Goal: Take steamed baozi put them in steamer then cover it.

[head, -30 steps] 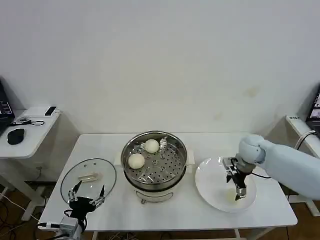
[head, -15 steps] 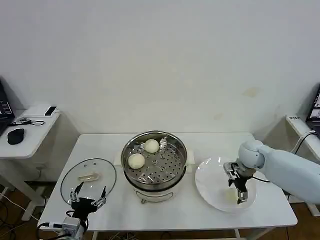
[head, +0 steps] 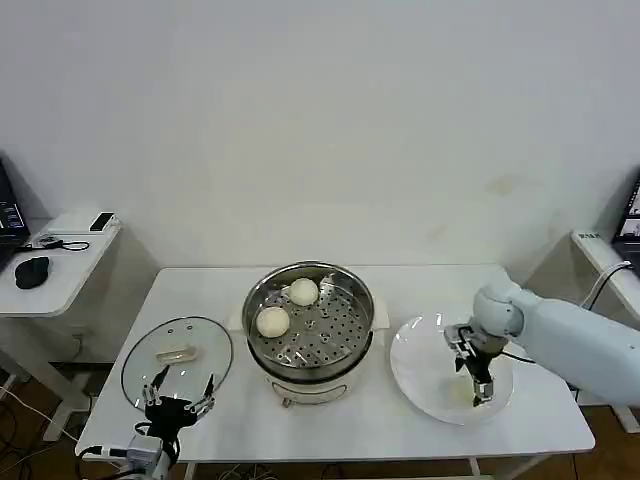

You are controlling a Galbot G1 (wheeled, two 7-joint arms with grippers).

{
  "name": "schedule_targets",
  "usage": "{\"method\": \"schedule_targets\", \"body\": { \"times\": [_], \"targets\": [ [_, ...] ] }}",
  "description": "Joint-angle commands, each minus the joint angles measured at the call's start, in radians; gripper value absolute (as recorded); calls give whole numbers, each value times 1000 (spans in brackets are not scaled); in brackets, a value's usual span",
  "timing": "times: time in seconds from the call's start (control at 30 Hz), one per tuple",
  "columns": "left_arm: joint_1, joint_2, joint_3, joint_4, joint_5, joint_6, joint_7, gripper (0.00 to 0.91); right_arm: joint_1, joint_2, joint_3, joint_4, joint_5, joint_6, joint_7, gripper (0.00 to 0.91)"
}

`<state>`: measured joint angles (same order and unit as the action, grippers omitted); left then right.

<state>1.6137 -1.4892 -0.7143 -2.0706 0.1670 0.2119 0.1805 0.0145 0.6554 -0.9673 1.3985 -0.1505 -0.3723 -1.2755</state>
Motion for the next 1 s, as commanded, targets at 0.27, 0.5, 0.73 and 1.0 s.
{"method": "schedule_targets", "body": {
  "times": [0.27, 0.5, 0.73, 1.0],
  "targets": [
    [-4, 3, -3, 8, -1, 0, 1, 907, -9, 3, -4, 0, -15, 4, -9, 796],
    [-6, 1, -4, 10, -4, 0, 2, 907, -25, 10, 9, -5, -23, 0, -9, 645],
    [-7, 0, -1, 11, -3, 1, 1, 907, -26, 6, 16, -7, -24, 2, -8, 635],
    [-12, 0, 0, 15, -2, 1, 2, 907, -31, -6, 29, -6, -22, 3, -6, 625]
  ]
}}
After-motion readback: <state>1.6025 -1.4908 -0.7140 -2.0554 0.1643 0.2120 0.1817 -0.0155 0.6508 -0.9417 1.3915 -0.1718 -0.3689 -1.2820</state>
